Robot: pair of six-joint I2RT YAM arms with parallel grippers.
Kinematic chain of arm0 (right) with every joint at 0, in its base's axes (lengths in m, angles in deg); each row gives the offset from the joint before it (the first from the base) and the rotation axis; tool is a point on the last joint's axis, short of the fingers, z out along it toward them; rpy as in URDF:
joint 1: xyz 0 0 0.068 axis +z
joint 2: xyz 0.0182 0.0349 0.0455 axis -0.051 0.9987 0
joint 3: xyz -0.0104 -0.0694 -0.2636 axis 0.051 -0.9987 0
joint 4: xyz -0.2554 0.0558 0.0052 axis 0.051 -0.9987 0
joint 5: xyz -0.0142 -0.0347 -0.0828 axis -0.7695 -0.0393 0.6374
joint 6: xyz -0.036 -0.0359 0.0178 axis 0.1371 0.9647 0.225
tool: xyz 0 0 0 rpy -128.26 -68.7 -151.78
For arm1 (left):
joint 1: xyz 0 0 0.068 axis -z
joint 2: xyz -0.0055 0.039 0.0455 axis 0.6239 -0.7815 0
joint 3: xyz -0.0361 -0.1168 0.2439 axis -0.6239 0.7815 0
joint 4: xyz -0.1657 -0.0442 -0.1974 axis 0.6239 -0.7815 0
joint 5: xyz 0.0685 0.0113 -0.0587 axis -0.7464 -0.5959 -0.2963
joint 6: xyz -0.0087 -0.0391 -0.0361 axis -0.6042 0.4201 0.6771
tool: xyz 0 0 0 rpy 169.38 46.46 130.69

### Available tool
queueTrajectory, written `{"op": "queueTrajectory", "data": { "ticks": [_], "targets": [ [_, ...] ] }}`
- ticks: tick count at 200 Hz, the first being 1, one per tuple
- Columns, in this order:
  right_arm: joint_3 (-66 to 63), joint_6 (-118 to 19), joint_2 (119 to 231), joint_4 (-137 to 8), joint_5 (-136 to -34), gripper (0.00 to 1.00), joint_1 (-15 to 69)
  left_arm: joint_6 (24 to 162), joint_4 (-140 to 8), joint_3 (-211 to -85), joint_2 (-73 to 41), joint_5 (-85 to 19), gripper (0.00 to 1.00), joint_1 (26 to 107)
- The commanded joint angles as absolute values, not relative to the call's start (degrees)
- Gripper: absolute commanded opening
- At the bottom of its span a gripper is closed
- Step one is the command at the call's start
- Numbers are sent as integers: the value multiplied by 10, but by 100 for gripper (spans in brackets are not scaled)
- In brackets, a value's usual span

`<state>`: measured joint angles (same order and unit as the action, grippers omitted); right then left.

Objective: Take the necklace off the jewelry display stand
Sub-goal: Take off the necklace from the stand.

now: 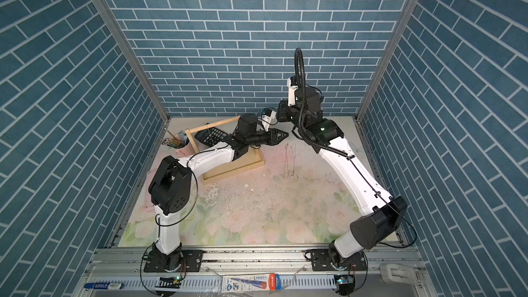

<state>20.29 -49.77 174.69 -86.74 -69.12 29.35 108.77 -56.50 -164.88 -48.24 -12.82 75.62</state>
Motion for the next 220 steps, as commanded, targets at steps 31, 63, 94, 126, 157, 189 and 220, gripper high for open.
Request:
{"op": "queueTrajectory", "data": {
  "ticks": [31,63,94,126,157,189,220],
  "targets": [
    [199,-490,1728,-860,-680,0,291,1088,-541,-1656,-489,-113,34,765],
    [203,-495,1732,-864,-676,0,289,1090,-534,-1649,-483,-112,33,765],
    [203,-499,1732,-867,-674,0,286,1091,-527,-1641,-476,-112,30,765],
    [203,-500,1730,-867,-672,0,285,1091,-526,-1637,-476,-108,31,765],
    [203,-500,1729,-867,-672,0,284,1093,-520,-1634,-477,-99,30,766],
    [201,-500,1728,-865,-670,0,284,1095,-510,-1624,-475,-95,30,765],
    [200,-501,1727,-865,-670,0,284,1095,-505,-1616,-470,-96,27,765]
  ]
}}
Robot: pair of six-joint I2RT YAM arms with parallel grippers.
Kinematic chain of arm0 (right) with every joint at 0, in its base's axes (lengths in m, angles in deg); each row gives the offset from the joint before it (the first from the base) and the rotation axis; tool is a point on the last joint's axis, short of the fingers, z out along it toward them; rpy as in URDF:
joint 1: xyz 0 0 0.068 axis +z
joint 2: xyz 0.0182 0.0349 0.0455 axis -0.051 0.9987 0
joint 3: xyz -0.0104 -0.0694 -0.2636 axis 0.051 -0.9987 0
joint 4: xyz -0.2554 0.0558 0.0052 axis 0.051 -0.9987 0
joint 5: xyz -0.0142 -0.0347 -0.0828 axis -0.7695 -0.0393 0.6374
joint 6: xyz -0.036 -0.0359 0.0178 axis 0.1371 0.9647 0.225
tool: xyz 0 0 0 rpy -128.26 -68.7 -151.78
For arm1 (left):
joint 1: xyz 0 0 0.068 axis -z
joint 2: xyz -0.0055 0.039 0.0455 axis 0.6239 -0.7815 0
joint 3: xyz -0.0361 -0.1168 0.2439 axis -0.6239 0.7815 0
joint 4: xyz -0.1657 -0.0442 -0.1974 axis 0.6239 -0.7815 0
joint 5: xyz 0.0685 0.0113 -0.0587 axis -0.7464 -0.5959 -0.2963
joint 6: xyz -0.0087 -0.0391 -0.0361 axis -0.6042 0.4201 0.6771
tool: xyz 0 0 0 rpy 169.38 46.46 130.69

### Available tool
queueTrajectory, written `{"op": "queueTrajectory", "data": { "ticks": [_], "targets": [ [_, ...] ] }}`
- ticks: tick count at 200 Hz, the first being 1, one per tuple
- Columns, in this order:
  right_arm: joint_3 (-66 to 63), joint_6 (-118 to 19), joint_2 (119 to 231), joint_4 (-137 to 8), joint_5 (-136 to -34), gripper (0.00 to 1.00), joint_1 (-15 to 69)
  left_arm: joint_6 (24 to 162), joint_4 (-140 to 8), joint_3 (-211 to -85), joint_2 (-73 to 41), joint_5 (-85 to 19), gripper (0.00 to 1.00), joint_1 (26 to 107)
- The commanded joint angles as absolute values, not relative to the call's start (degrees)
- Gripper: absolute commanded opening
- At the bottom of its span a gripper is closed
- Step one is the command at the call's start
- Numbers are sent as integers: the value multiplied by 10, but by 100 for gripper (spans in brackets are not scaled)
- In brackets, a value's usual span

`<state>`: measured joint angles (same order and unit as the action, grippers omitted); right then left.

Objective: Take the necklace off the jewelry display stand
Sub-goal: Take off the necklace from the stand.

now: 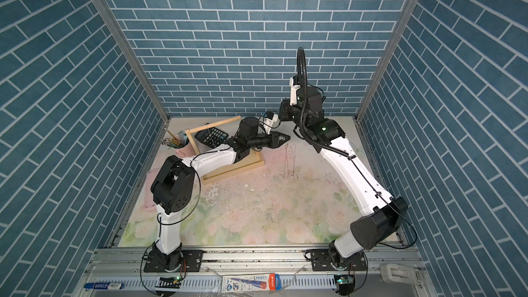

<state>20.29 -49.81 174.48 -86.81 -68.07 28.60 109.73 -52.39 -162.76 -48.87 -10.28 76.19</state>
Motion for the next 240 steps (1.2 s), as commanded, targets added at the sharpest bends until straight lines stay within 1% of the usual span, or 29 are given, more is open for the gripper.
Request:
{"op": "queueTrajectory", "data": {
  "ticks": [1,131,162,240],
  "targets": [
    [200,-500,1726,-865,-670,0,284,1096,-505,-1616,-470,-96,27,765],
    [189,-500,1718,-863,-665,0,281,1097,-492,-1591,-459,-96,16,765],
    [186,-501,1716,-861,-667,0,281,1097,-490,-1586,-456,-99,10,766],
    [186,-501,1716,-864,-664,0,279,1093,-492,-1577,-450,-98,7,766]
  ]
}}
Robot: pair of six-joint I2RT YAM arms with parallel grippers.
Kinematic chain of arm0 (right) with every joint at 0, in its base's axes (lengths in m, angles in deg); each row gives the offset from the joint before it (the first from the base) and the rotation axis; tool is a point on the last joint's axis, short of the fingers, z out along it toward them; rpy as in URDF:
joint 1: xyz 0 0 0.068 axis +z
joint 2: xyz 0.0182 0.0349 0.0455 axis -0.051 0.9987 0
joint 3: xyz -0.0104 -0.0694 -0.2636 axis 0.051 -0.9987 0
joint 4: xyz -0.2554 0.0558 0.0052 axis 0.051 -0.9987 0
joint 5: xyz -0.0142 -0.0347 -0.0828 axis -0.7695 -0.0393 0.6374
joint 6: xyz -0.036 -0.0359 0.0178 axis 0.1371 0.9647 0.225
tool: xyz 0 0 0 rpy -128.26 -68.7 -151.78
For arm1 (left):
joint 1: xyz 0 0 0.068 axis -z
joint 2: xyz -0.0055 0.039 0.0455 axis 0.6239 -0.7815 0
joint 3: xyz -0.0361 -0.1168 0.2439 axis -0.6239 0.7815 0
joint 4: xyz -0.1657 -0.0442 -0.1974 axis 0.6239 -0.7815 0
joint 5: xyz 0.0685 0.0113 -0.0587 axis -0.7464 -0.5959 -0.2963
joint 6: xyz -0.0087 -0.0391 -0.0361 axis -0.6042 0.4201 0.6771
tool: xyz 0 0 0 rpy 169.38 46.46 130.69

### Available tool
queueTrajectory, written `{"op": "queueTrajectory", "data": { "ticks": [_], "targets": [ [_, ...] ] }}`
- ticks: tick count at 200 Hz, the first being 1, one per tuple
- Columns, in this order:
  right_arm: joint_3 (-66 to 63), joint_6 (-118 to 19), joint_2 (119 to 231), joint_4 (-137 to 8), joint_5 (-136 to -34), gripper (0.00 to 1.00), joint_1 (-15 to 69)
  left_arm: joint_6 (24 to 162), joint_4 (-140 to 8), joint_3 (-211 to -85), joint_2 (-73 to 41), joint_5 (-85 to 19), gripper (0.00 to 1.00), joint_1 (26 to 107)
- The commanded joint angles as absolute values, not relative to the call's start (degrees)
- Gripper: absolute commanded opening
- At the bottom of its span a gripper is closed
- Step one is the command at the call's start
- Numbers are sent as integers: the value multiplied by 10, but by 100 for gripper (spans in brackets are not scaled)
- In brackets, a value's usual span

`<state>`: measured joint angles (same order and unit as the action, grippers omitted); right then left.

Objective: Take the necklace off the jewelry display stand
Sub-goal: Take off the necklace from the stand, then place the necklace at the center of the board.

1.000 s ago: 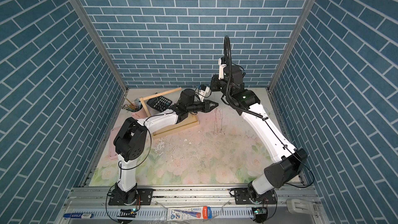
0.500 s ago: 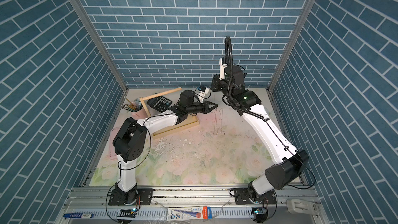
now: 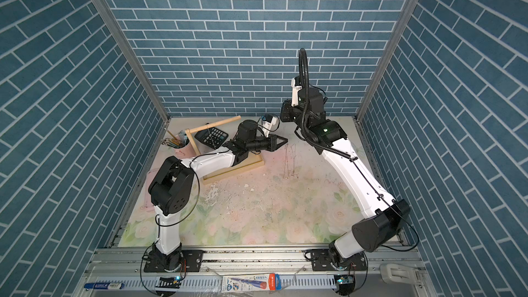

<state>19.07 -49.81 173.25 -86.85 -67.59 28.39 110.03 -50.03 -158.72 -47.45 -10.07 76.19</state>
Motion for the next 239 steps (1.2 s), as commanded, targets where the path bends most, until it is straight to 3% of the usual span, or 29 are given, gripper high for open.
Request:
{"op": "queueTrajectory", "data": {
  "ticks": [1,162,239],
  "targets": [
    [186,-501,1716,-864,-664,0,279,1093,-492,-1577,-450,-98,7,765],
    [161,-517,1724,-884,-662,0,249,1074,-554,-1591,-455,-105,4,796],
    [83,-542,1708,-872,-675,0,213,1086,-574,-1604,-482,-134,4,829]
  ]
}}
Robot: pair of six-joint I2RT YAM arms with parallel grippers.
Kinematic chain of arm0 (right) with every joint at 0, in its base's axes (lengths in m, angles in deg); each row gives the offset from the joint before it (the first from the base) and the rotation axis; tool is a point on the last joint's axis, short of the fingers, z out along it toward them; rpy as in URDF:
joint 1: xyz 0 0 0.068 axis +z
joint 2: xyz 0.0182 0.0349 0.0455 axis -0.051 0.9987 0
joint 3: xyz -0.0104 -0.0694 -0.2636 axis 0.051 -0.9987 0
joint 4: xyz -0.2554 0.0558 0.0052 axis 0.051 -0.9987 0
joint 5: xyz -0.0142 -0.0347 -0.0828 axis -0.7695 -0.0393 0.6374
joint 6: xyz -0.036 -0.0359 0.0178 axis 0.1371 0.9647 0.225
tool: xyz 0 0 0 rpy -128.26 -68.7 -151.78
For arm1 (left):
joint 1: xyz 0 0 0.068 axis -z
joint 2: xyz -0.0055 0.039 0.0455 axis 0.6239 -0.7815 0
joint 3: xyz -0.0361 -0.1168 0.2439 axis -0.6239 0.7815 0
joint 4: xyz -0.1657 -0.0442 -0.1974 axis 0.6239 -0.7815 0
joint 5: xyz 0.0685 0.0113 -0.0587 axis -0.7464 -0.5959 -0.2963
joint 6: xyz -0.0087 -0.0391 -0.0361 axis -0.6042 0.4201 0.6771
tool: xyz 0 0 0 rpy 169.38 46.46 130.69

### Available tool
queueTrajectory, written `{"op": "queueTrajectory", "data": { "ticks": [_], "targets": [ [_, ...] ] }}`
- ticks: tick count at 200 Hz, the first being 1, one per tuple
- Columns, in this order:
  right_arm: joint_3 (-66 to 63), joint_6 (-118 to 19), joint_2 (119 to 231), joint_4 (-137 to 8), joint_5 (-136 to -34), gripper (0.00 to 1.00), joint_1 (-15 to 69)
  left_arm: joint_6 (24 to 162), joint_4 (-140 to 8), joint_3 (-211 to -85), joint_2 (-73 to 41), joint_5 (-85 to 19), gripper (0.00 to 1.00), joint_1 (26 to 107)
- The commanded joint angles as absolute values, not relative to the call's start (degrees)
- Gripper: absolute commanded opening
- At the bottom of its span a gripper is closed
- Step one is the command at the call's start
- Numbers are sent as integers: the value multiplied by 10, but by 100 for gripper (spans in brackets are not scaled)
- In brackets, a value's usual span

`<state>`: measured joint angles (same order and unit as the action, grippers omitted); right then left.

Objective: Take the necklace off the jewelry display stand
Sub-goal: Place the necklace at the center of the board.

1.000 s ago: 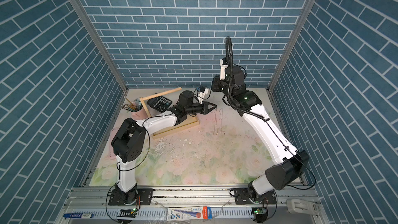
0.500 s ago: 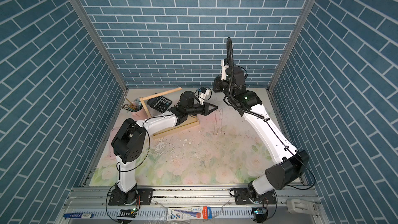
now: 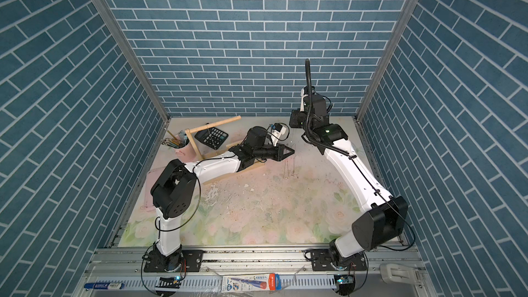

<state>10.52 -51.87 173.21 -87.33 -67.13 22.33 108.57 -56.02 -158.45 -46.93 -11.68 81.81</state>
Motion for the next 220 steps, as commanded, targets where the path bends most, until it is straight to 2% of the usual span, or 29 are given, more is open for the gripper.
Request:
{"op": "queueTrajectory", "data": {
  "ticks": [1,123,220],
  "targets": [
    [82,-543,1707,-872,-676,0,212,1086,-575,-1605,-483,-135,4,830],
    [-34,-578,1693,-825,-731,0,134,1156,-556,-1617,-546,-183,4,865],
    [-91,-603,1732,-767,-812,0,78,1204,-540,-1634,-604,-216,4,895]
  ]
}}
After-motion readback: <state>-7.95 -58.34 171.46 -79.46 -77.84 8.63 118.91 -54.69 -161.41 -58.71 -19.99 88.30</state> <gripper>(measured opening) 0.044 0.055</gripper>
